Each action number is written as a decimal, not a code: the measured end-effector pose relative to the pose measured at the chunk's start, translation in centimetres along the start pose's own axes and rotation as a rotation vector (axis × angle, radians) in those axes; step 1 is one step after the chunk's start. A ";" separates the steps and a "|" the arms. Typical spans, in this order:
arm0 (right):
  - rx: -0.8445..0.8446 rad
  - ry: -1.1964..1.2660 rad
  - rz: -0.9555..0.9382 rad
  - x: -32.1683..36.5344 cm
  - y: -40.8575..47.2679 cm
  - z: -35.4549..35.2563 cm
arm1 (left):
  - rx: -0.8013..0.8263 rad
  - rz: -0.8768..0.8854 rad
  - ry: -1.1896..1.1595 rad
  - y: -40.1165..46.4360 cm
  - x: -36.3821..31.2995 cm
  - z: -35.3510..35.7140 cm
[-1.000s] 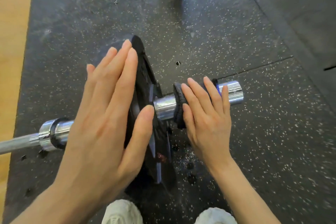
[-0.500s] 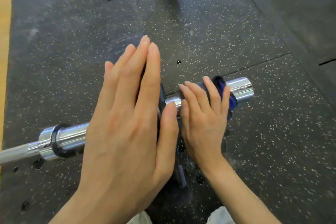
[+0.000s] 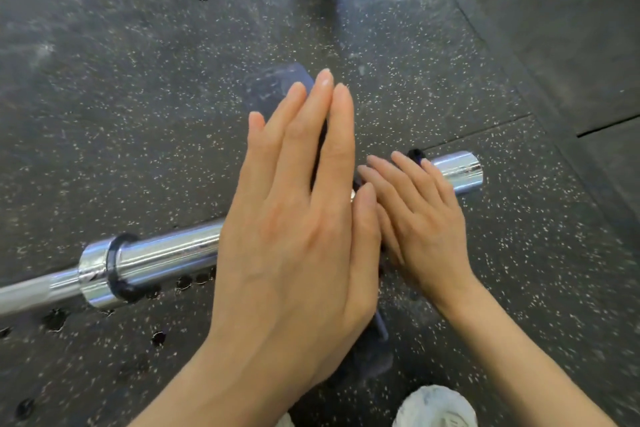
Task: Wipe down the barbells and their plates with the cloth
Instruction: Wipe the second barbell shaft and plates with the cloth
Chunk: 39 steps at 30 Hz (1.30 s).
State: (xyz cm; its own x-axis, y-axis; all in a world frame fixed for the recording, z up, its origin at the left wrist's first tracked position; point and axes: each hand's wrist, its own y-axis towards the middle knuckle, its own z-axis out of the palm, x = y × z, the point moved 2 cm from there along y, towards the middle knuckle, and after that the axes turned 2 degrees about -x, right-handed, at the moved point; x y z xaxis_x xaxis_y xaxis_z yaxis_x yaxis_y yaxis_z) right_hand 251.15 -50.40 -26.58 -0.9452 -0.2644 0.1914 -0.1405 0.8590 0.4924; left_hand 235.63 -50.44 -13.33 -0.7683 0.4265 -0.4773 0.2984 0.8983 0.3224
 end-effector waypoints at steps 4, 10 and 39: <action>-0.033 0.004 0.240 -2.0 0.4 -1.6 | 0.006 -0.009 -0.042 -0.1 -0.2 0.0; -0.017 -0.018 0.216 -2.8 1.1 -1.3 | 0.027 0.012 0.032 0.1 -0.3 -0.3; 0.073 0.136 0.369 -0.1 -0.2 -1.9 | 0.019 -0.152 0.289 0.0 -3.5 0.9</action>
State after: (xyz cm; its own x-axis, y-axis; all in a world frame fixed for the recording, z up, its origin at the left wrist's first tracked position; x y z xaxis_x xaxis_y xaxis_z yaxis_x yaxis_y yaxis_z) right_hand 251.85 -51.35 -25.08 -0.8890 0.0163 0.4575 0.1762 0.9346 0.3091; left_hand 238.83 -51.85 -12.36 -0.9329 0.2420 -0.2666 0.1760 0.9525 0.2486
